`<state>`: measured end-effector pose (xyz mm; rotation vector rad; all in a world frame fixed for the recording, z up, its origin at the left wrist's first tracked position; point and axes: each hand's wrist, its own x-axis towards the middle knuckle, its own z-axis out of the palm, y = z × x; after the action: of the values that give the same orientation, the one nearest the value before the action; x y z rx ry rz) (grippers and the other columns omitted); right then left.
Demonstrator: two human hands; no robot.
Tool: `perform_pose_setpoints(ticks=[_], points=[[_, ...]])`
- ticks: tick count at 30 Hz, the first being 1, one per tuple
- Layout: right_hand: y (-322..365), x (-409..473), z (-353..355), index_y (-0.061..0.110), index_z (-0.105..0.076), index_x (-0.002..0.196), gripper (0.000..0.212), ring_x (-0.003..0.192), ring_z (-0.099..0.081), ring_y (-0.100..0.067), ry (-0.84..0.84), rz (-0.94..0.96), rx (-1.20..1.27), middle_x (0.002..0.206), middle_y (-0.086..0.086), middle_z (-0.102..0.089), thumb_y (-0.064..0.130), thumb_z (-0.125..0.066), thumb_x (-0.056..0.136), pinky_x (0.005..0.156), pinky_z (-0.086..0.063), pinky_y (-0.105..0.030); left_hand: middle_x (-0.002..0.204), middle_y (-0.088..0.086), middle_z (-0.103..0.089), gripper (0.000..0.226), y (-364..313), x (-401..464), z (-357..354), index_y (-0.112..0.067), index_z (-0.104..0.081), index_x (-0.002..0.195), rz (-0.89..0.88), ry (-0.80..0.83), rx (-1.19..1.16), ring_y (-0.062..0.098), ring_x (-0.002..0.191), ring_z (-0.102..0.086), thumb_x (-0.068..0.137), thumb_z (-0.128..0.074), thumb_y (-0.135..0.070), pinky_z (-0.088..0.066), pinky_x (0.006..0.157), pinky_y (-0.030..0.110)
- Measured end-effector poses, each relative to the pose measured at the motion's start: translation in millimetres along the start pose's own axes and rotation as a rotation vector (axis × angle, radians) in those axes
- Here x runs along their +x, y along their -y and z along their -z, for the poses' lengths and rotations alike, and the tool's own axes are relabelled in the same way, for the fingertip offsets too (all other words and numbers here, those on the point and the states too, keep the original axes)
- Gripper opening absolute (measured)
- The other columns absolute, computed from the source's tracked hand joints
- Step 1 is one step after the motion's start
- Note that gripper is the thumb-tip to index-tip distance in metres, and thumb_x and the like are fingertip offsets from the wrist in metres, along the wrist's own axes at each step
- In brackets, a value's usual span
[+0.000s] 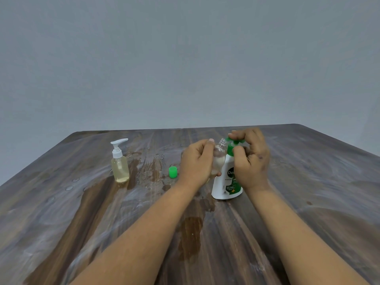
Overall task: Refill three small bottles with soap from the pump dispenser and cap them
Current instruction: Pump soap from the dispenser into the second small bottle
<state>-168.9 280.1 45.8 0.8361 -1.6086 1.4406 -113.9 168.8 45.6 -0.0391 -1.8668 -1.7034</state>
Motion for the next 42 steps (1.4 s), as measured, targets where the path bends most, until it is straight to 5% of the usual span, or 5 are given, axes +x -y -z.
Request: perform_pose_setpoints(ticks=[14, 19, 28, 34, 42], points=[[-0.2, -1.3, -1.4, 0.005, -0.064, 0.085, 0.025, 0.086, -0.052, 0.004, -0.006, 0.033, -0.031, 0.09, 0.001, -0.057, 0.001, -0.043, 0.071, 0.071, -0.044, -0.02, 0.056, -0.011, -0.06, 0.052, -0.8, -0.3, 1.0, -0.027, -0.058, 0.052, 0.001, 0.0, -0.002, 0.006, 0.049, -0.058, 0.102, -0.047, -0.024, -0.056, 0.044, 0.035], [0.8, -2.6, -0.7, 0.004, -0.064, 0.097, 0.034, 0.091, -0.055, -0.005, 0.0, 0.04, 0.028, 0.096, 0.012, -0.053, -0.002, -0.044, 0.069, 0.071, -0.05, -0.033, 0.06, -0.009, -0.062, 0.046, -1.5, -1.0, 0.8, -0.022, -0.059, 0.058, 0.01, -0.002, -0.013, 0.009, 0.05, -0.059, 0.102, -0.048, -0.025, -0.058, 0.047, 0.044], [-2.6, -1.4, -1.6, 0.005, -0.063, 0.085, 0.025, 0.087, -0.054, 0.005, -0.004, 0.037, -0.009, 0.09, 0.005, -0.056, 0.005, -0.043, 0.071, 0.071, -0.043, -0.015, 0.054, -0.011, -0.058, 0.046, -2.4, -1.0, 0.7, -0.02, -0.056, 0.058, -0.005, 0.003, -0.003, 0.007, 0.048, -0.057, 0.102, -0.047, -0.024, -0.057, 0.045, 0.038], [-2.3, -2.8, -0.8, 0.013, -0.063, 0.101, 0.035, 0.094, -0.058, -0.009, 0.001, 0.043, 0.074, 0.101, 0.018, -0.054, 0.008, -0.043, 0.072, 0.071, -0.054, -0.044, 0.052, -0.012, -0.057, 0.048, -0.6, 0.3, 1.4, -0.022, -0.054, 0.055, -0.015, 0.006, -0.003, 0.006, 0.047, -0.056, 0.102, -0.047, -0.023, -0.056, 0.045, 0.036], [-1.7, -1.7, -0.9, 0.01, -0.064, 0.088, 0.028, 0.089, -0.054, 0.005, -0.007, 0.035, 0.002, 0.091, 0.003, -0.057, 0.01, -0.041, 0.073, 0.075, -0.044, -0.013, 0.049, -0.011, -0.055, 0.047, 1.2, 0.9, 0.4, -0.022, -0.054, 0.056, -0.027, -0.009, 0.0, 0.006, 0.044, -0.055, 0.103, -0.047, -0.023, -0.052, 0.042, 0.03]])
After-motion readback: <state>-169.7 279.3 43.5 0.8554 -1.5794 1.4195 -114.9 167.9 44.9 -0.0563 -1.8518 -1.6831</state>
